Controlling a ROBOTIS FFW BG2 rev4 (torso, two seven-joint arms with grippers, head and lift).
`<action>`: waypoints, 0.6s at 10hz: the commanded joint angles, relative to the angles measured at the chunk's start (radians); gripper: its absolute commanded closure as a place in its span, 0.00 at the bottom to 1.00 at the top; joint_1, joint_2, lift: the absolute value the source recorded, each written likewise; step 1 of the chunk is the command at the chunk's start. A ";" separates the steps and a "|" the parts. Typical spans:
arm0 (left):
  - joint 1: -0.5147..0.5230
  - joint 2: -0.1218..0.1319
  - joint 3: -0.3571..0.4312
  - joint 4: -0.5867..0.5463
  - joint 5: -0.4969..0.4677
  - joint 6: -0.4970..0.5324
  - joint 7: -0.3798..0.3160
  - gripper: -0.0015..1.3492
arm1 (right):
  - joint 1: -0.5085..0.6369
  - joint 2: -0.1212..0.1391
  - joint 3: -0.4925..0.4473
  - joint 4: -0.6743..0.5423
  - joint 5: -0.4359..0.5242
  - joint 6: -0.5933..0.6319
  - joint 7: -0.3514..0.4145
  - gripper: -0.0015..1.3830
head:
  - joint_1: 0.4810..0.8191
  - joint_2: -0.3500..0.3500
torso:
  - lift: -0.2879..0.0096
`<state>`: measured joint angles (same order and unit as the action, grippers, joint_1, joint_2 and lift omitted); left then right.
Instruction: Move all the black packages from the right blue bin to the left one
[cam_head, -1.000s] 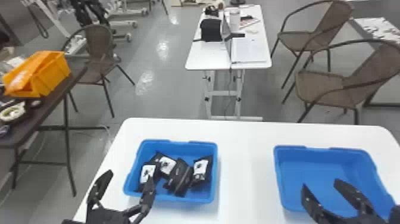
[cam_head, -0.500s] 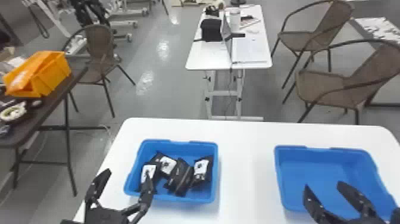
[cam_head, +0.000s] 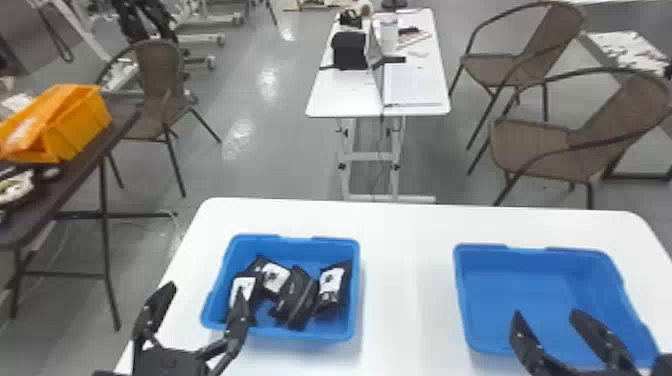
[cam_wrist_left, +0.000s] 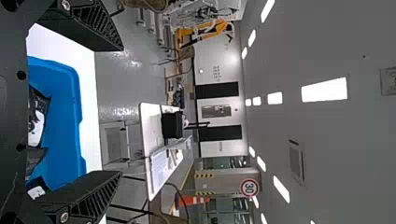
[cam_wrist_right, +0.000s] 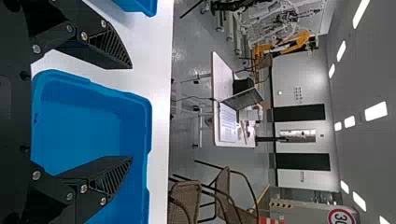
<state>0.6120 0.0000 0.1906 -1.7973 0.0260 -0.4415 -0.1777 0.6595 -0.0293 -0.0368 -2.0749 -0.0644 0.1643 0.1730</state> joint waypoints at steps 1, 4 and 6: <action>-0.009 -0.003 -0.005 0.006 0.005 -0.003 0.003 0.06 | 0.003 0.005 0.000 0.006 -0.008 -0.005 -0.006 0.27 | 0.63 0.68 | 0.97; -0.008 -0.003 -0.016 0.007 0.011 -0.005 0.020 0.06 | 0.002 0.005 0.000 0.007 -0.009 -0.006 -0.007 0.27 | 0.63 0.68 | 0.97; -0.009 -0.003 -0.025 0.007 0.015 -0.003 0.029 0.07 | 0.000 0.005 0.000 0.009 -0.011 -0.006 -0.006 0.26 | 0.63 0.67 | 0.97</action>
<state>0.6039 0.0000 0.1688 -1.7902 0.0397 -0.4453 -0.1493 0.6607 -0.0245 -0.0368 -2.0667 -0.0748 0.1577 0.1669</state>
